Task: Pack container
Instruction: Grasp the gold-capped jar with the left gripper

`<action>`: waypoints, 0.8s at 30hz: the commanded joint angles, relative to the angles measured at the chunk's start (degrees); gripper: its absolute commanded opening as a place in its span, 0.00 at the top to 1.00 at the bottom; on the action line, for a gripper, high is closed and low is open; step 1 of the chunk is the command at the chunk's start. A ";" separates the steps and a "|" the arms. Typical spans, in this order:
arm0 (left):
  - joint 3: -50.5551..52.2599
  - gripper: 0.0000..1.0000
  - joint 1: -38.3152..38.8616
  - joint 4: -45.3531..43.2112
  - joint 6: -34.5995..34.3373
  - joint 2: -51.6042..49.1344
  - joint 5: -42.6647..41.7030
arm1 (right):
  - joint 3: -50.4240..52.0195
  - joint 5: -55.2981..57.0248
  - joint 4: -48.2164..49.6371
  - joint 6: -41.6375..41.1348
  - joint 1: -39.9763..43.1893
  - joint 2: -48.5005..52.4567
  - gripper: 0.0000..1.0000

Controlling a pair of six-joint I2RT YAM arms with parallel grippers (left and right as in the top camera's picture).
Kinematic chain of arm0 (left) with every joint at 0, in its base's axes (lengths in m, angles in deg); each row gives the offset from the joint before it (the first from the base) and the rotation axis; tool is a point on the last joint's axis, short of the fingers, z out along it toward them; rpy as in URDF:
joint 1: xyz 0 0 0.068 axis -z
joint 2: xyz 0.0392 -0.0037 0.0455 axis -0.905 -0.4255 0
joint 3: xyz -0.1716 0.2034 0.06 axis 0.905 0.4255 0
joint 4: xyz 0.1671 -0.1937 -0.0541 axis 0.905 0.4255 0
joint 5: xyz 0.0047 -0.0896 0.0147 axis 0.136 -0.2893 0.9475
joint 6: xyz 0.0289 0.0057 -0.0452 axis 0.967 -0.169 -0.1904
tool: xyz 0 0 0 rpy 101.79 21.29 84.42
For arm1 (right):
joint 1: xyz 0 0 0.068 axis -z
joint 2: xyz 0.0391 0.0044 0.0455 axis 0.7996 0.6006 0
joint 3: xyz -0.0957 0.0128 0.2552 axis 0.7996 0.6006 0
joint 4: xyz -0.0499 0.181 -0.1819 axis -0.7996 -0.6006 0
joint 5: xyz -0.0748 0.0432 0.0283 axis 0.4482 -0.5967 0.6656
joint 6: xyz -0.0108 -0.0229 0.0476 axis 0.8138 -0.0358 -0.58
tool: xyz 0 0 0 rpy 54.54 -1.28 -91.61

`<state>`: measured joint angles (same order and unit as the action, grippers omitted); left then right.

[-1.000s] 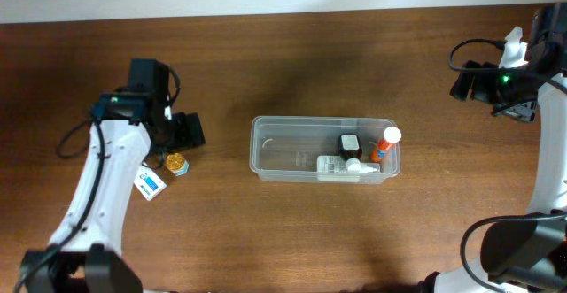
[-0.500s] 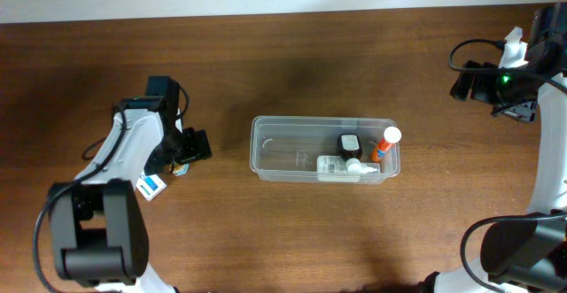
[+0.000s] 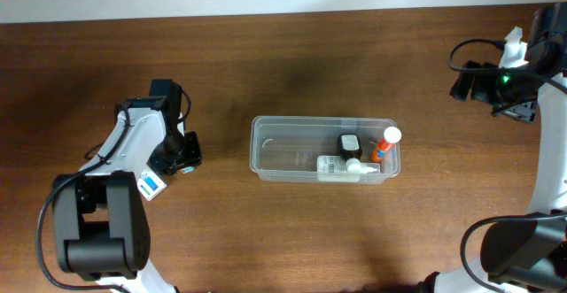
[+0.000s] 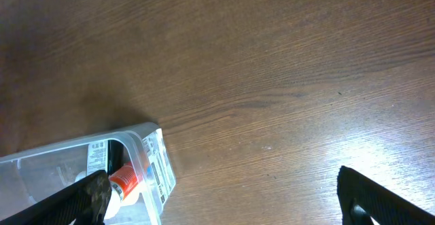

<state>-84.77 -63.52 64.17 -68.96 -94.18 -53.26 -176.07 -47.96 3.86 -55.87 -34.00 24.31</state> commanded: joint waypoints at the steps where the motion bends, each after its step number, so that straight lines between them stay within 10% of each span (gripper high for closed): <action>1: 0.39 0.60 -0.24 0.81 0.07 -0.35 -0.44 | 0.31 -0.55 -0.17 -0.02 0.04 0.33 0.02; 8: 0.37 0.61 -0.24 0.57 0.07 -0.33 0.22 | 0.31 -0.55 -0.17 -0.02 0.04 0.33 0.02; 16: 0.37 0.35 -0.24 -2.29 0.07 -0.33 2.75 | 0.31 -0.55 -0.20 -0.02 0.04 0.33 0.02; 24: 0.37 0.56 -0.24 -4.76 0.07 -0.35 2.58 | 0.31 -0.55 -0.22 -0.02 0.04 0.33 0.02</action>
<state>-84.77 -63.52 59.53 -69.07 -94.18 -51.27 -176.07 -47.96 3.84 -55.97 -34.00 24.31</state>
